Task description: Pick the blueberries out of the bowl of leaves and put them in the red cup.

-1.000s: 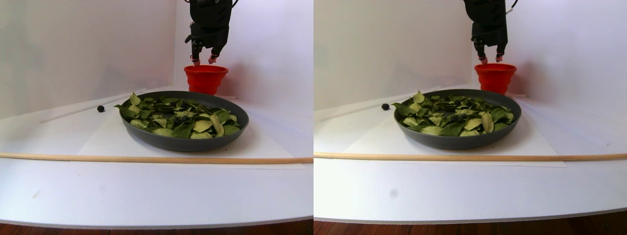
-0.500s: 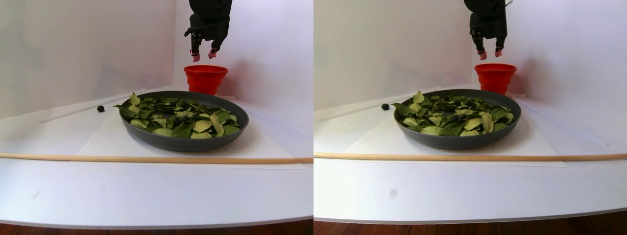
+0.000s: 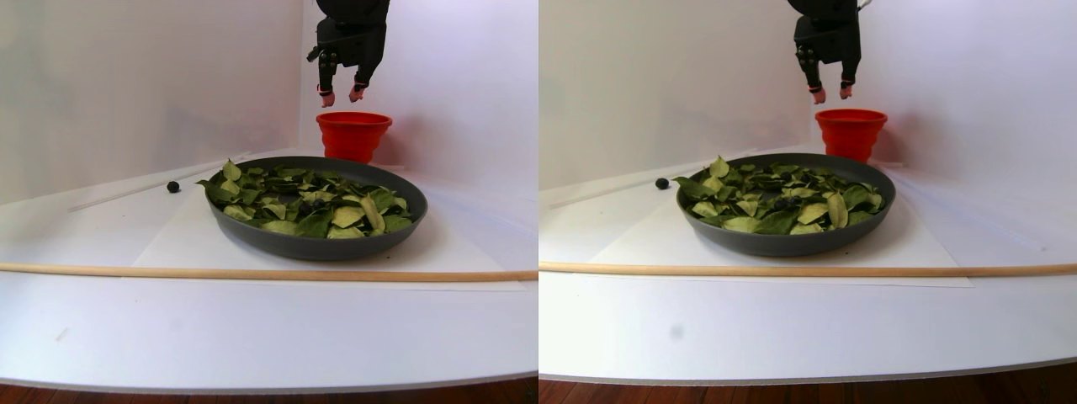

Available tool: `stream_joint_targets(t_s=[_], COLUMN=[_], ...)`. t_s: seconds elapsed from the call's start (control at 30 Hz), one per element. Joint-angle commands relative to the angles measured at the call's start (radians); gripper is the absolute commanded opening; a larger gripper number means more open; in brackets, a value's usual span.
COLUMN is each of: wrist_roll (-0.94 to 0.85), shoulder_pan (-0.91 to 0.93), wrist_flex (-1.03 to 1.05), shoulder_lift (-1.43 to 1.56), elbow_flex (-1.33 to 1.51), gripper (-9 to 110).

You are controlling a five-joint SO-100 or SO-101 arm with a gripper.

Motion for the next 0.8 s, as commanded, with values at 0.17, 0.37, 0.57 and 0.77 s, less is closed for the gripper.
stream_joint_targets(t_s=[0.17,0.37,0.57,0.77], wrist_roll=[0.028,0.051,0.084,0.115], shoulder_pan=[-0.021,-0.044,-0.069,-0.087], wrist_flex=[0.015,0.018,0.023,0.032], shoulder_lift=[0.186,0.201,0.215,0.222], elbow_flex=[0.043,0.098,0.152,0.184], gripper=[18,18,18,18])
